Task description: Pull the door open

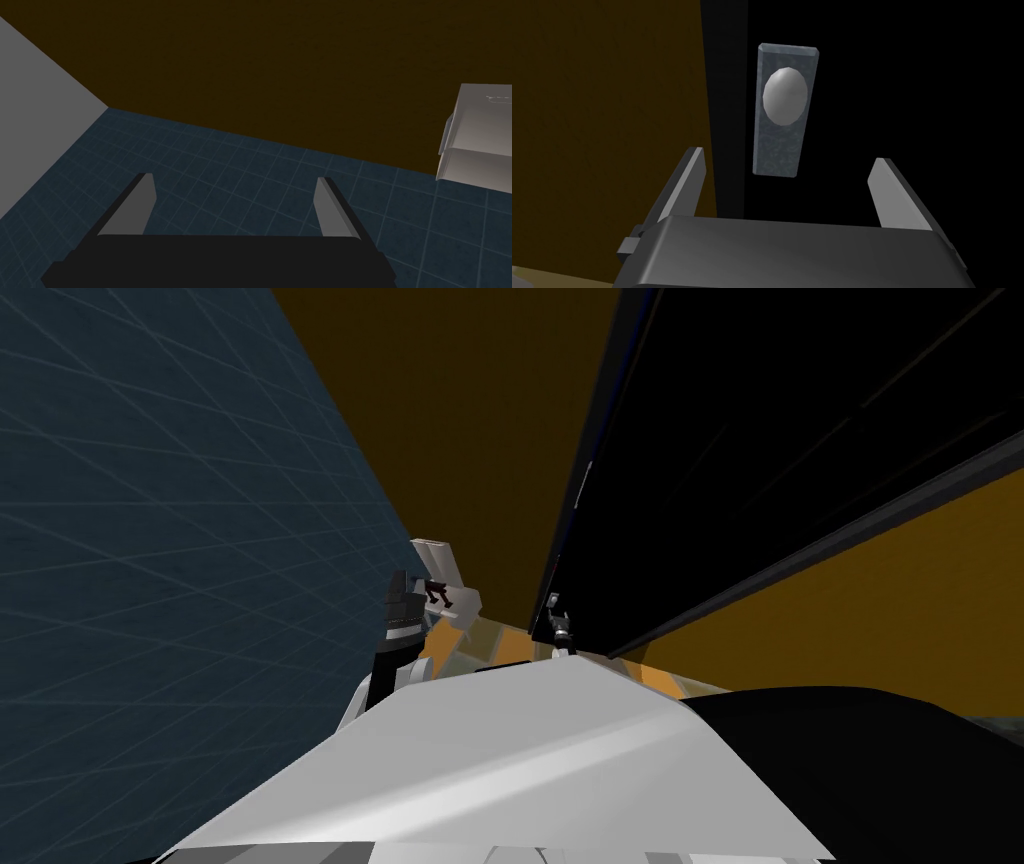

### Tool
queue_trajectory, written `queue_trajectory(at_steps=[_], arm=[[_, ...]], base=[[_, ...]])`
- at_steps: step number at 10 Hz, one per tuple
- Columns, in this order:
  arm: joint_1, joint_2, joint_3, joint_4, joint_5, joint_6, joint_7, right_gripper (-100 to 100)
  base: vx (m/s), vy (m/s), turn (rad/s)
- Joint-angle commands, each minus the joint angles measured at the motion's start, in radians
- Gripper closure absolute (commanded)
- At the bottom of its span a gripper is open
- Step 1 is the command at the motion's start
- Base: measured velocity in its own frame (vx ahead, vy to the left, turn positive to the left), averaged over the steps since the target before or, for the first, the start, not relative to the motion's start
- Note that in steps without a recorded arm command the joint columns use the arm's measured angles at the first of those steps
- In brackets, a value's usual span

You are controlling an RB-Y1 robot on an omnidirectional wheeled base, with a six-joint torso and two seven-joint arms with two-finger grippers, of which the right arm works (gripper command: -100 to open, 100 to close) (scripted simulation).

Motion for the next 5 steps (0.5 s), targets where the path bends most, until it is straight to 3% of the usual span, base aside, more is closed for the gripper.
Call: queue_trajectory(at_steps=[1, 5], arm=[[0.018, -0.02, -0.007, -0.009, -0.007, -0.002, -0.018, -100], [0.043, -0.073, -0.02, 0.011, -0.021, -0.024, -0.075, -100]], base=[[0.215, -0.032, 0.091], [0.213, -0.007, 0.109]])
